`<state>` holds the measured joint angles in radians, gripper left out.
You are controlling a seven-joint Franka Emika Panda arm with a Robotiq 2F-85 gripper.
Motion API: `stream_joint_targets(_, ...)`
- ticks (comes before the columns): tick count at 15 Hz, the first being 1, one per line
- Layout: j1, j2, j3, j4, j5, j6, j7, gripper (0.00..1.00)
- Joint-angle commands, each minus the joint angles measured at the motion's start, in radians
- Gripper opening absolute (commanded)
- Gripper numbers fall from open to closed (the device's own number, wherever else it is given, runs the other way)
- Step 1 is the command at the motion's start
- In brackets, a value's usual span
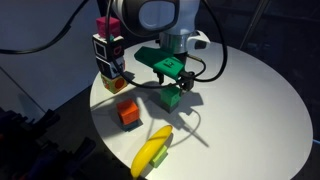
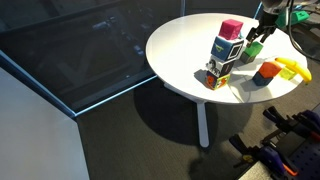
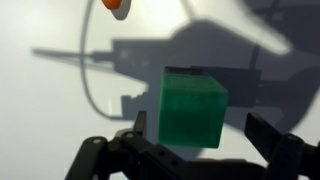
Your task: Put the green block on the table
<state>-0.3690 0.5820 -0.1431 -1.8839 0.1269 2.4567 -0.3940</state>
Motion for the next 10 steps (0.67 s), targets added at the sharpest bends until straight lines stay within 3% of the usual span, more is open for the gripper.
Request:
stream_joint_targets(1, -0.016, 0.027, 0.012, 0.03, -0.018, 0.015, 0.01, 0.75)
stream_joint_targets(2, -0.015, 0.032, 0.011, 0.032, -0.02, 0.019, 0.011, 0.75)
stream_joint_targets(7, -0.012, 0.043, 0.012, 0.034, -0.029, 0.03, 0.012, 0.33)
stream_joint_targets(10, -0.009, 0.022, 0.01, 0.02, -0.039, 0.022, 0.008, 0.29)
